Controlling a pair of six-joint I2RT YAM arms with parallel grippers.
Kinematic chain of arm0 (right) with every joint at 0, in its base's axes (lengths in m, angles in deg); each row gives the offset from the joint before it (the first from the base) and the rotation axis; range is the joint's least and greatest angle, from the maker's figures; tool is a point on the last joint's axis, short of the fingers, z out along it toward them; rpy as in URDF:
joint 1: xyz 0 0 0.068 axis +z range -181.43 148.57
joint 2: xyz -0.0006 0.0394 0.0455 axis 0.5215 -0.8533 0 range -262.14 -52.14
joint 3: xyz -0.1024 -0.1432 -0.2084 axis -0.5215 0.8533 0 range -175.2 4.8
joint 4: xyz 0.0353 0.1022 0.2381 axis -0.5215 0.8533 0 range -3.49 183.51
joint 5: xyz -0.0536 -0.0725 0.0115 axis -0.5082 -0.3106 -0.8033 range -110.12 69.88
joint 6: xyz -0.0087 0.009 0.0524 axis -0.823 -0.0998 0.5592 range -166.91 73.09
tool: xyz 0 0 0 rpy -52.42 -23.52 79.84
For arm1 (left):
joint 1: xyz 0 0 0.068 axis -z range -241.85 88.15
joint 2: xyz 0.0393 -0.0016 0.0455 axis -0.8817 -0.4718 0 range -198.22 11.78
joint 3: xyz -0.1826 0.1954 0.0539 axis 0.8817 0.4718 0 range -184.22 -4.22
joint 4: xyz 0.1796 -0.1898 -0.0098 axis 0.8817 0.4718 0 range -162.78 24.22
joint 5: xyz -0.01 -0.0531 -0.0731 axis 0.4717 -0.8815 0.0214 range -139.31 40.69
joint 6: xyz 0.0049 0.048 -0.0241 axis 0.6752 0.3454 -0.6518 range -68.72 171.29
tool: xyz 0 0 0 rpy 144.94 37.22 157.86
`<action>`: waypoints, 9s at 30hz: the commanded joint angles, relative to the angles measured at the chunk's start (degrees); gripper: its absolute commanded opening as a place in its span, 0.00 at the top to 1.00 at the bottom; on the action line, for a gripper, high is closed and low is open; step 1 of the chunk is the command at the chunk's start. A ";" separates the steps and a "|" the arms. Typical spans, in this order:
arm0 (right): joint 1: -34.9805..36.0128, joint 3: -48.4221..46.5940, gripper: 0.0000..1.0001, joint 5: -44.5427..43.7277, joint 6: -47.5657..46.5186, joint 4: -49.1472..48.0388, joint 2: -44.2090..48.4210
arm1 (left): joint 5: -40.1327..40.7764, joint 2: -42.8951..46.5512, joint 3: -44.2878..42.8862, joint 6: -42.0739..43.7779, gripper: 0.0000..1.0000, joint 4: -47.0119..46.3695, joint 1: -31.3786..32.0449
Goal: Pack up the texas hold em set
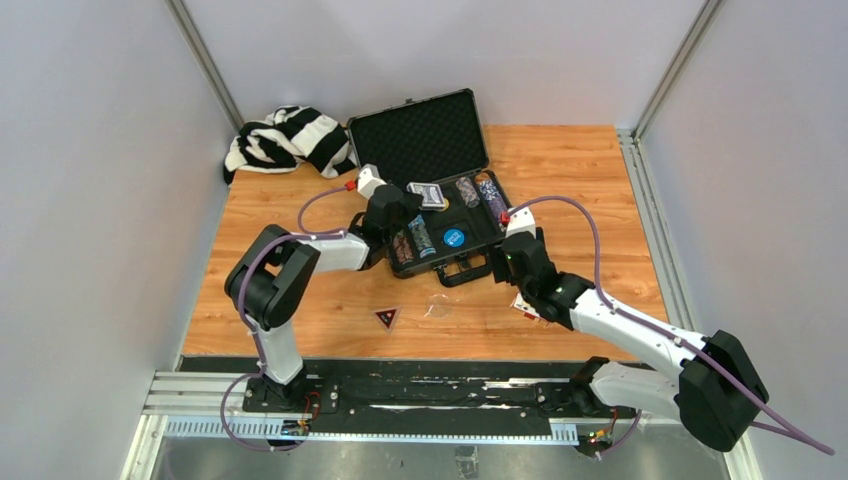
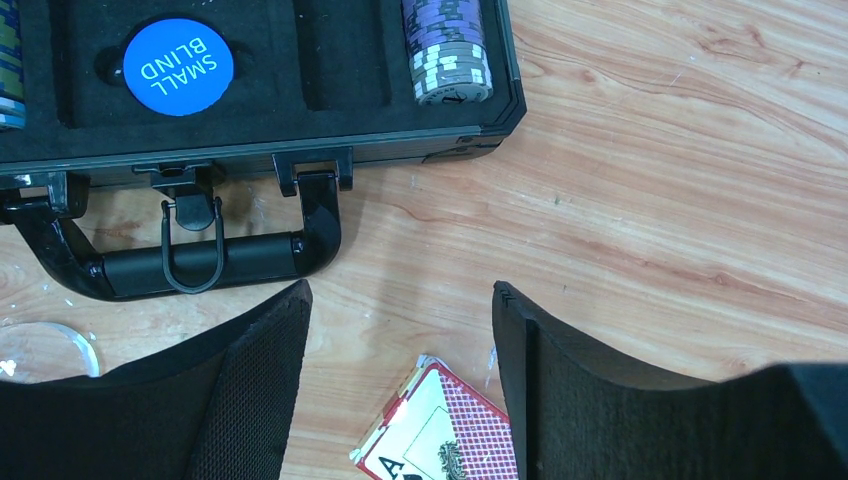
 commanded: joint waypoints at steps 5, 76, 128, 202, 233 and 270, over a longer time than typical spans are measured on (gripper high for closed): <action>-0.96 0.11 0.35 -0.33 1.22 -0.54 -0.49 | 1.57 -3.30 -3.85 -7.43 1.00 1.50 2.17; -2.79 0.56 0.75 2.37 6.16 3.44 2.62 | -4.56 -12.84 -24.06 9.38 0.35 31.77 1.81; -3.06 -0.08 0.72 5.11 7.22 2.88 -1.35 | -4.25 -9.06 -34.86 19.06 0.36 46.07 2.77; -20.38 2.90 0.24 41.10 17.90 19.42 15.82 | -9.91 31.18 8.21 22.64 0.33 31.65 5.68; -15.28 -10.44 0.14 31.18 0.17 21.55 -18.78 | -9.33 28.97 8.88 25.14 0.33 29.90 5.37; 2.15 -10.07 0.73 30.84 -9.01 20.50 -0.28 | -50.56 20.20 1.00 14.18 0.33 23.39 2.95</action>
